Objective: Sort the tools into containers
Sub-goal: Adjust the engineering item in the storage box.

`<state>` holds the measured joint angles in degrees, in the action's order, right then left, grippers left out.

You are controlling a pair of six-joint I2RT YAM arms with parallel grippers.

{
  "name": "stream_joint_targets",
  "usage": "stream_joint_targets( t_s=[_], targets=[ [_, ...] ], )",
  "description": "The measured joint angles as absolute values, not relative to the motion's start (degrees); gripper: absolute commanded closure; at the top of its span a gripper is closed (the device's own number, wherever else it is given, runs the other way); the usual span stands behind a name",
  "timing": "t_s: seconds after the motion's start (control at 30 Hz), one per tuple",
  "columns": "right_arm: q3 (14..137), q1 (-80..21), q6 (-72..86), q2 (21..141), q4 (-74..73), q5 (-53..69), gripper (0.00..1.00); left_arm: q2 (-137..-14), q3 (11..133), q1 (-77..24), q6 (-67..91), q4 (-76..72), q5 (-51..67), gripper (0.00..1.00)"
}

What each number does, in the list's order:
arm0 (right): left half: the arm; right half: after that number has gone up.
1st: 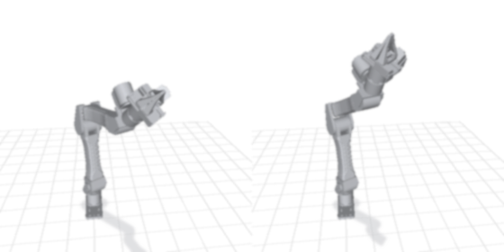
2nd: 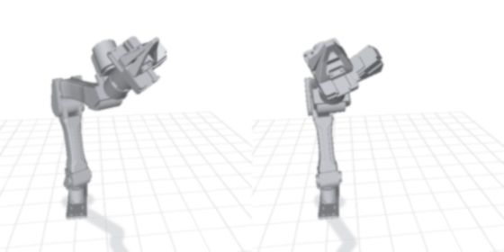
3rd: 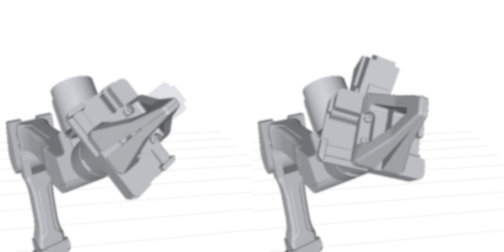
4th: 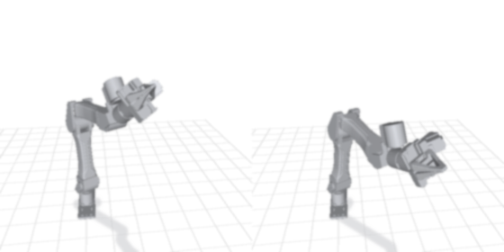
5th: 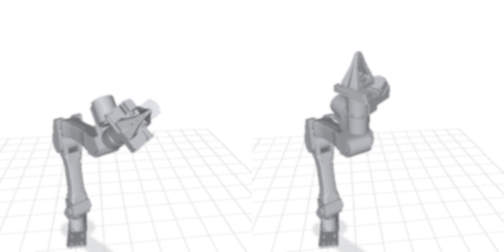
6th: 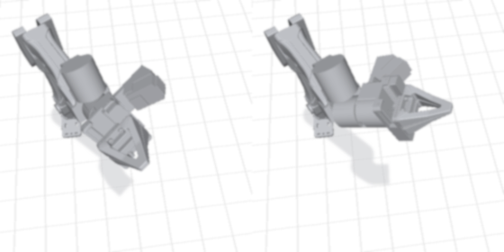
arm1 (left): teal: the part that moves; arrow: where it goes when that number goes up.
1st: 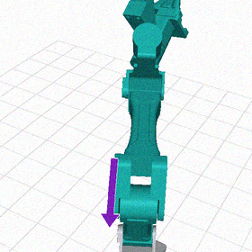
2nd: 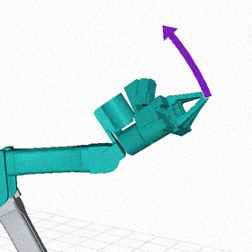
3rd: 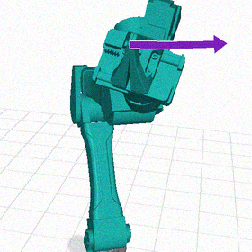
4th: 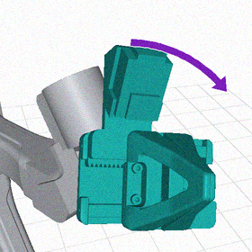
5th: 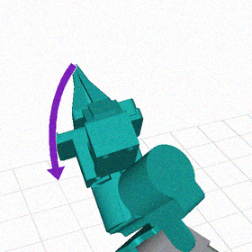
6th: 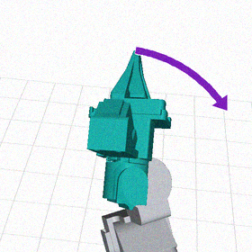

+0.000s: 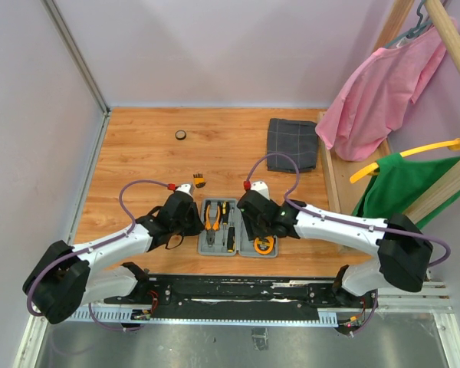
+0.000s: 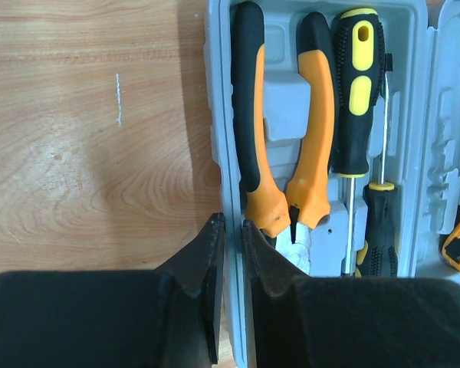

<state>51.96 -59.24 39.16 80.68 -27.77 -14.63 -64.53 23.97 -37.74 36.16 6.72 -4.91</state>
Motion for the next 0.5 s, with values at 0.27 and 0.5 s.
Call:
stream_joint_targets(
  t_s=[0.27,0.5],
  targets=[
    [53.67,-61.12,35.29,85.34,-28.12,-17.23,0.55,-64.49,23.79,-37.74,36.47,6.28,-4.91,0.88],
    [53.67,-61.25,31.42,87.46,-28.91,-18.0,0.6,-64.4,23.66,-37.76,36.49,6.07,-4.86,0.88]
  ],
)
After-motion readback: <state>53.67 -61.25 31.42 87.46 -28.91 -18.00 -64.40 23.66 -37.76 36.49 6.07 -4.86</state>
